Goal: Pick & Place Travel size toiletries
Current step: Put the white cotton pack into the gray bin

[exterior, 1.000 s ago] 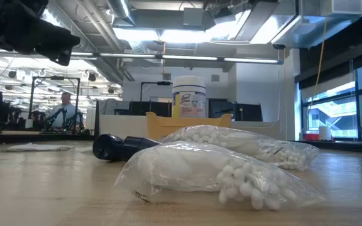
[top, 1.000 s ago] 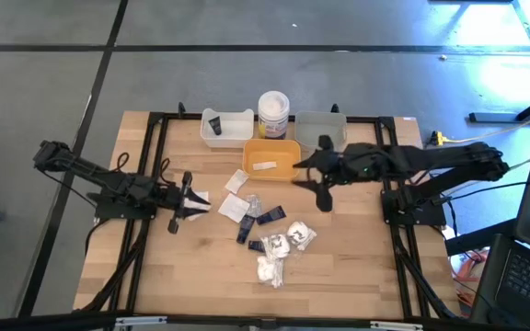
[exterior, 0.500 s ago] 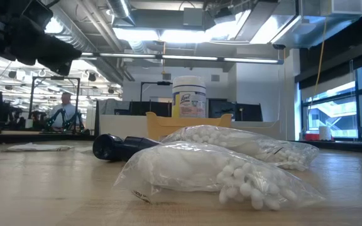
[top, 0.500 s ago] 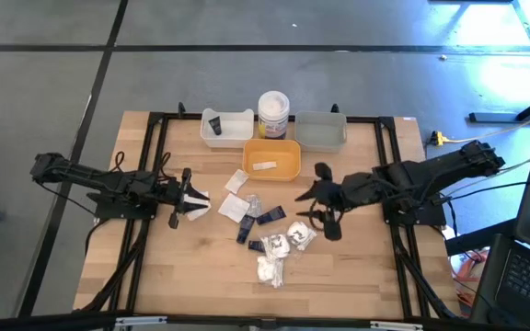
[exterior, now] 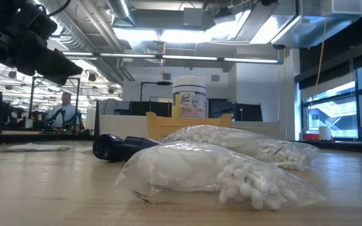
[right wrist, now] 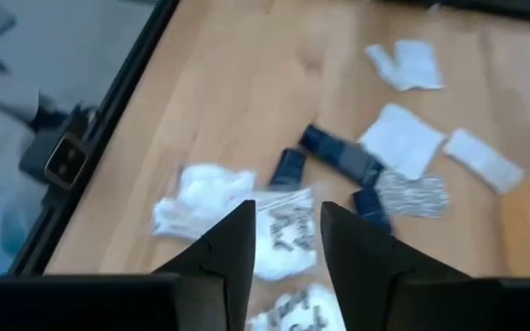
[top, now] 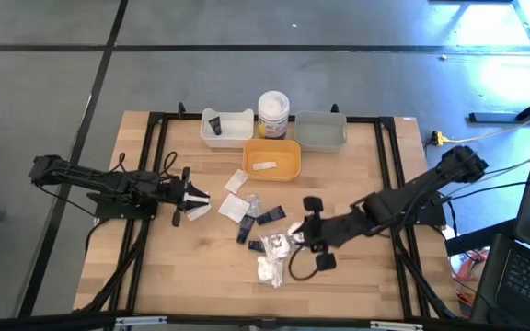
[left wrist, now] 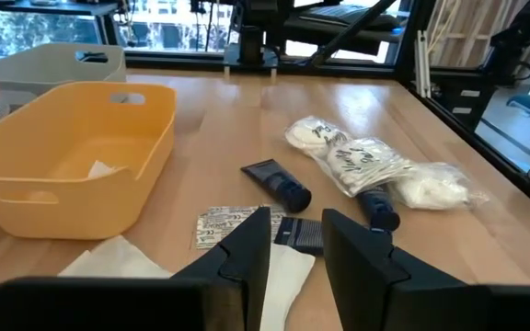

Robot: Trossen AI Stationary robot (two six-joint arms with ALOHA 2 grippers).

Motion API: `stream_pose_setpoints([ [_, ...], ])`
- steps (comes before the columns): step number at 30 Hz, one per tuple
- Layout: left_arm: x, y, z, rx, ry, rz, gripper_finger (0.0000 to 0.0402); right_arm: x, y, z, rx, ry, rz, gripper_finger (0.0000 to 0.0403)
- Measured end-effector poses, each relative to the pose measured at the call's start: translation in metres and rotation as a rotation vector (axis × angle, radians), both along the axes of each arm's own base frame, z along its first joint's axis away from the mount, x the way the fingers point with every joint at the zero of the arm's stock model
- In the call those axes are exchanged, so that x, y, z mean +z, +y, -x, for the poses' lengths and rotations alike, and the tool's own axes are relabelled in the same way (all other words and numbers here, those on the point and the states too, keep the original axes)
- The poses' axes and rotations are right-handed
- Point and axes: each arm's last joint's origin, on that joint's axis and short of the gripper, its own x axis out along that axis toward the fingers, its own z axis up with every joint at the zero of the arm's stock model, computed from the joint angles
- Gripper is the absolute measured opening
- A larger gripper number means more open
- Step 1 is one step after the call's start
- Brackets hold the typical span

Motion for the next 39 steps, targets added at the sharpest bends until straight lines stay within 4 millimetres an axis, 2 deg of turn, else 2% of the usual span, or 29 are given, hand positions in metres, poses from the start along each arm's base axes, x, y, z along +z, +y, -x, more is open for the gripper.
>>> stream_pose_setpoints([
  [15,0.000,0.000,0.000,0.001,0.000,-0.001,0.0097,-0.057,0.054,0.001,0.017,0.167,0.003,0.0082],
  [23,0.000,0.000,0.000,0.001,0.000,-0.002,0.0098,-0.091,0.079,0.010,0.041,0.222,0.149,0.0051],
  [33,0.000,0.000,0.000,0.000,-0.001,-0.001,0.0095,-0.133,0.091,0.016,0.095,0.319,0.337,0.0005],
  [39,0.000,0.000,0.000,0.000,0.000,-0.002,0.0098,-0.152,0.092,0.014,0.132,0.380,0.376,0.0030],
])
